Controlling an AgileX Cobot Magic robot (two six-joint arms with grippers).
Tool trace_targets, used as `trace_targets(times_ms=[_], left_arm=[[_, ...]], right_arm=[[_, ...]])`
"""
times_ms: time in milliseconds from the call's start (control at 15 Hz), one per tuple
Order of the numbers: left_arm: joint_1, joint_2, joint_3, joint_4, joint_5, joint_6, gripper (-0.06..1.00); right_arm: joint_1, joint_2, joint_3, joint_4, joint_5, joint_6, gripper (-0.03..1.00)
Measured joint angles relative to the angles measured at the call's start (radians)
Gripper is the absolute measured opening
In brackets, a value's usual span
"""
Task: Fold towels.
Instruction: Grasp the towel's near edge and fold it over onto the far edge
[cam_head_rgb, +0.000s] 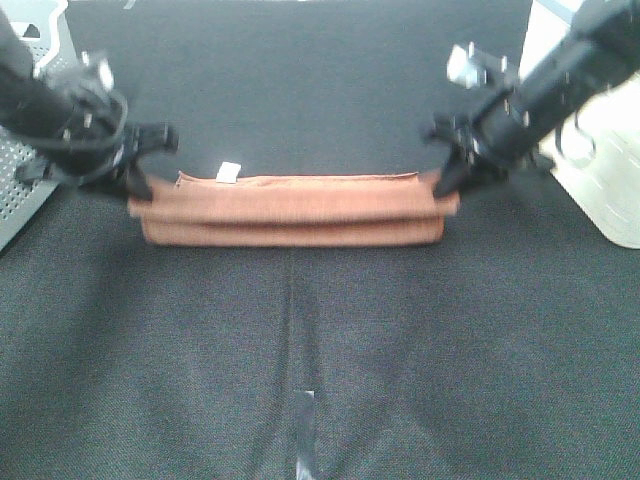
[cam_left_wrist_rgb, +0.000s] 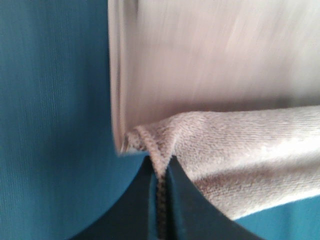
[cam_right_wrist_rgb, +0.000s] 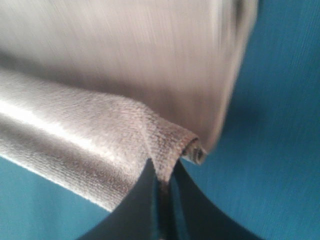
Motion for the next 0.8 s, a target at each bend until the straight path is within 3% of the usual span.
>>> trace_targets(times_ms=[533, 733, 800], left_arm=[[0.001, 0.228, -0.244, 0.002, -0.055, -0.017, 0.05], [0.002, 0.301, -0.311, 0.003, -0.057, -0.021, 0.22], [0.002, 0.308, -0.321, 0.004, -0.06, -0.021, 0.38]], right_arm=[[0.0, 0.266, -0.345, -0.05, 0.052, 0.046, 0.0], [0.0, 0.306, -0.356, -0.051, 0.039, 0.06, 0.03], [0.0, 0.314, -0.359, -0.052, 0.038, 0.071, 0.18]])
